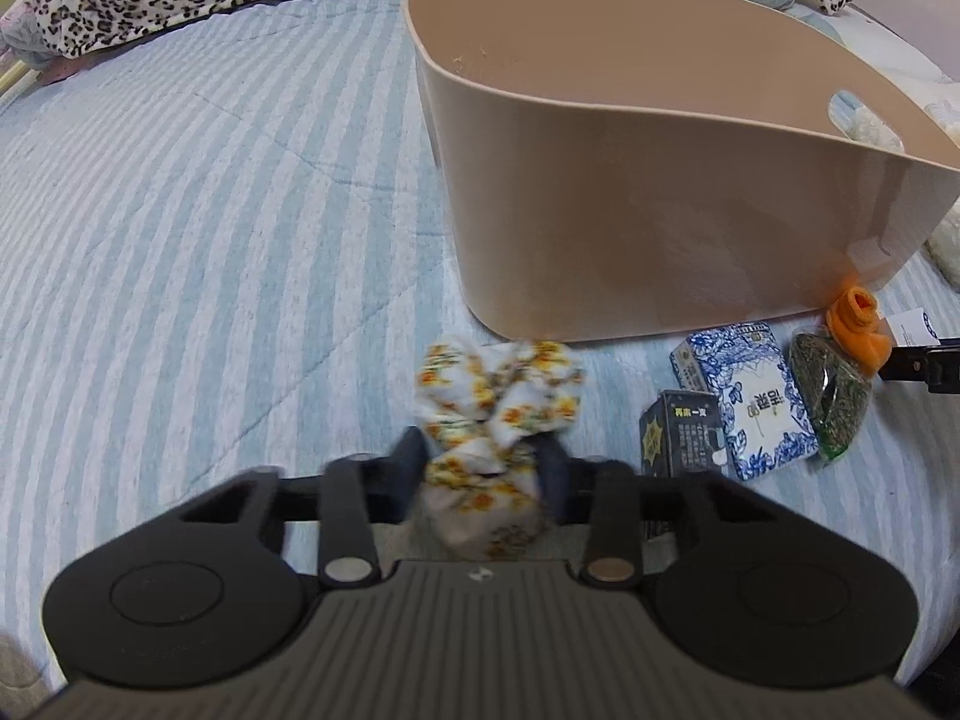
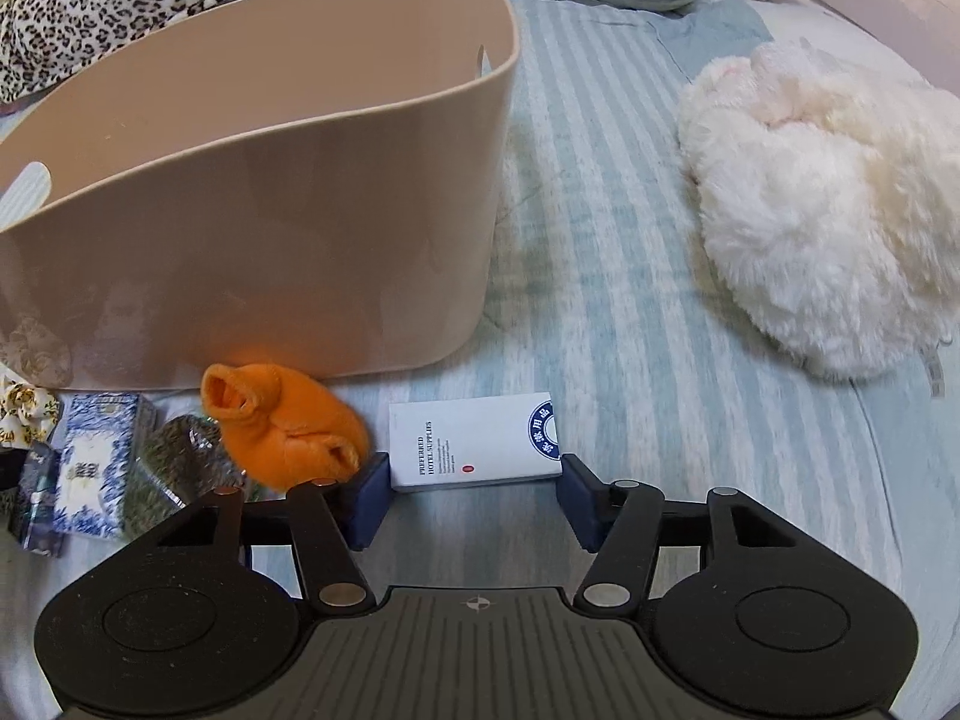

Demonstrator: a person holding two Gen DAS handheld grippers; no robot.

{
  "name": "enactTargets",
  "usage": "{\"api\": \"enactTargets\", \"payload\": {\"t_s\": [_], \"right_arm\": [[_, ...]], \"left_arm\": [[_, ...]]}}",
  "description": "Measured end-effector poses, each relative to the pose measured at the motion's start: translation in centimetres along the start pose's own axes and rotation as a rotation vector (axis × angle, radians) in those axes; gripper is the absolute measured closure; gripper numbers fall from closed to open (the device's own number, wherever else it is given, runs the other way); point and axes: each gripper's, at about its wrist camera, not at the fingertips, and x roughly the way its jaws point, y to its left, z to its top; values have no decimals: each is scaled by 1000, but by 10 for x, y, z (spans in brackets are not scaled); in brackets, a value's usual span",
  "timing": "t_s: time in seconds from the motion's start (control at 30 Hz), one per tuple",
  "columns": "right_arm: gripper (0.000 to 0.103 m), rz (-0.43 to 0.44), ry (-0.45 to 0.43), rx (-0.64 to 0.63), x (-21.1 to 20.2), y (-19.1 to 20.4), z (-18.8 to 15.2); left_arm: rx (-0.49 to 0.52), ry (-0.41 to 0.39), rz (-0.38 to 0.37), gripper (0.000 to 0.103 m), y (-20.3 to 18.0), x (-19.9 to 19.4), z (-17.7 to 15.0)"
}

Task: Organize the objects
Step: 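Grasp the floral scrunchie with the left tool while the right tool grasps the white card box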

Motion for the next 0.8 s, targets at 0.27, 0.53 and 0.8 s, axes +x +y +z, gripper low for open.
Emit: {"api": "enactTargets", "payload": {"t_s": [0.27,0.53,0.8], "right_arm": [[48,38,-31,29,-29,3,-26],[48,85,-89,42,-69,8,-45],[48,123,-201,45,-110,6,-41]], "left_arm": [[33,12,-20,83,2,-24,-9],[45,-24,-36,84,-6,-50,-11],[82,-111,-43,84,-18,-89,3]]}}
